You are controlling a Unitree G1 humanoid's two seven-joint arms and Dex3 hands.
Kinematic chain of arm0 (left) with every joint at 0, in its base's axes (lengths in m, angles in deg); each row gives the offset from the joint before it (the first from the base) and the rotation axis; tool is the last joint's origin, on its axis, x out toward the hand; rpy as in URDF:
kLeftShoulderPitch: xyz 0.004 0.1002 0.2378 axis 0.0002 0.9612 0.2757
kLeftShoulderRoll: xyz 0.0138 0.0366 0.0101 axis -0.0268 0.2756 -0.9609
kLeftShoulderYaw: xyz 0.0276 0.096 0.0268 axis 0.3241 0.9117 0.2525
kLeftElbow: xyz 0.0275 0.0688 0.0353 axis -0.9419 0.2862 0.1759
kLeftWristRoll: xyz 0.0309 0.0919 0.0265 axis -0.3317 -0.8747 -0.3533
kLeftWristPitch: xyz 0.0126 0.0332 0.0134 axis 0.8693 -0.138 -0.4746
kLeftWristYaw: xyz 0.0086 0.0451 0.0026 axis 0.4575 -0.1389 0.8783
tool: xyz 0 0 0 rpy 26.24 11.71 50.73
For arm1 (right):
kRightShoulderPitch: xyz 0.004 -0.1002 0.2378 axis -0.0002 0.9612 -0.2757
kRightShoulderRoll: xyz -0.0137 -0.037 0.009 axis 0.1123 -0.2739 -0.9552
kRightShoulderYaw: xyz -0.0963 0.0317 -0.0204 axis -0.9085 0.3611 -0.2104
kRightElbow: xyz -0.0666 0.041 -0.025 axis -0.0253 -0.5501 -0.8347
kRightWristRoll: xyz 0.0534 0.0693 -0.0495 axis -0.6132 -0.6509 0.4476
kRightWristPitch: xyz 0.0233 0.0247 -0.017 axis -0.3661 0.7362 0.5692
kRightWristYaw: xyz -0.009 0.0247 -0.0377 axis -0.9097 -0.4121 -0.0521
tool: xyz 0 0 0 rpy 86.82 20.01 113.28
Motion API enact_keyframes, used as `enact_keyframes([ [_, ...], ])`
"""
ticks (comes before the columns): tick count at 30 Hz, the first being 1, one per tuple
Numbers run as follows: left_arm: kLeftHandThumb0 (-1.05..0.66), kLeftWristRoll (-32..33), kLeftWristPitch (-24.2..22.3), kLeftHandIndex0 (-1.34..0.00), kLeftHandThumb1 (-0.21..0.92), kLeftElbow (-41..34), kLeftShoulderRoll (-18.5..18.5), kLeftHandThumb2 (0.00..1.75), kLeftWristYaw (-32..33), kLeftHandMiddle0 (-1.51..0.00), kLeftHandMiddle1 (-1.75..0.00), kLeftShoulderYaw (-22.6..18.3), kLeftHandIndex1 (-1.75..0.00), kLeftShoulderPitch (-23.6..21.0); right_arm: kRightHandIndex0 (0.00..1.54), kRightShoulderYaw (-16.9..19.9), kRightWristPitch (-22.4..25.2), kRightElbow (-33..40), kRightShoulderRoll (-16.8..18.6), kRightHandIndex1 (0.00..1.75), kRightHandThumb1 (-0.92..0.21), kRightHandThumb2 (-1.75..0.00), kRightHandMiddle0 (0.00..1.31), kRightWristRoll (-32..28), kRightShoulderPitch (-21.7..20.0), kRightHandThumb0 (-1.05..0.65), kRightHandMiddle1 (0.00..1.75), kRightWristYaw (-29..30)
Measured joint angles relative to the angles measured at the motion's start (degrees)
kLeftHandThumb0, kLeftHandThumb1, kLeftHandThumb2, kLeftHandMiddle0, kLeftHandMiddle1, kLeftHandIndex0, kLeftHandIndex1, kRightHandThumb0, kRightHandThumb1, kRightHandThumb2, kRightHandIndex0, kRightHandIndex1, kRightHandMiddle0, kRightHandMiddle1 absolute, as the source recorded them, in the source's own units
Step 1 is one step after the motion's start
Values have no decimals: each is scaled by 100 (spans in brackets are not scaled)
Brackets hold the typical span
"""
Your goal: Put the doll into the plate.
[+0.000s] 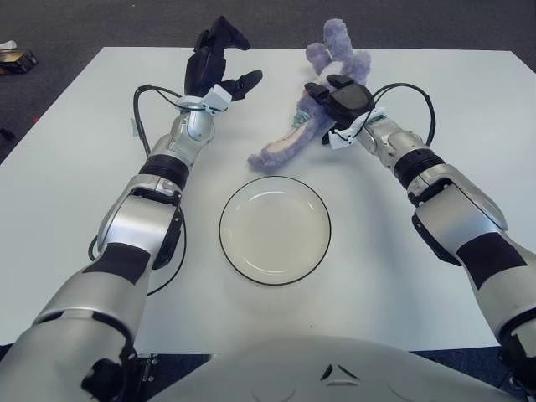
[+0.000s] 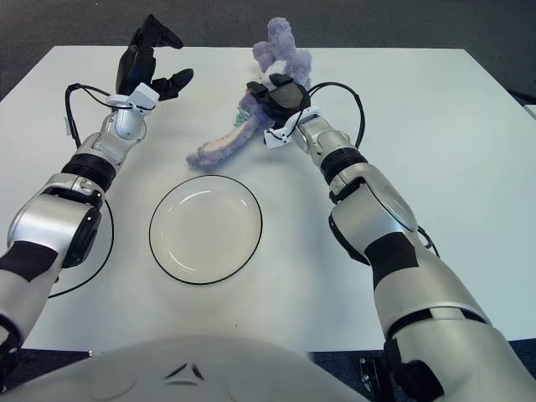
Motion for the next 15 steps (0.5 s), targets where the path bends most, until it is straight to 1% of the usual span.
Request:
enact_keyframes([
  [1, -35, 0, 0, -22, 92, -5, 6, 48, 0, -14, -116, -1, -171, 1, 44, -16, 24, -42, 18, 106, -88, -13, 58, 25, 18, -17, 69, 184],
  [2, -35, 0, 0, -22, 92, -8, 11, 48, 0, -14, -116, -4, -170, 2, 43, -41, 48, -82, 32, 126, -90, -17, 56, 53, 45, -11, 85, 400],
  [3, -35, 1, 0, -23, 92, -10, 13, 48, 0, -14, -116, -6, -170, 6, 41, -58, 59, -114, 41, 138, -91, -20, 55, 60, 72, -7, 95, 545],
  [6, -35, 2, 0, -23, 92, -17, 14, 48, 0, -14, -116, -18, -170, 27, 40, -114, 60, -201, 49, 154, -92, -24, 53, 62, 111, -2, 108, 869],
  [12, -35, 2, -2, -23, 92, -26, 17, 47, 0, -14, -117, -46, -170, 63, 39, -157, 62, -266, 48, 160, -92, -25, 52, 61, 93, 0, 113, 1062],
  [13, -35, 3, -4, -23, 92, -30, 18, 47, 0, -13, -117, -48, -170, 68, 45, -174, 63, -270, 48, 153, -91, -23, 56, 65, 91, 0, 112, 1090],
  [15, -35, 7, -10, -23, 92, -47, 23, 47, -2, -13, -117, -61, -170, 82, 52, -232, 68, -286, 45, 146, -89, -21, 61, 98, 100, 0, 108, 1259],
])
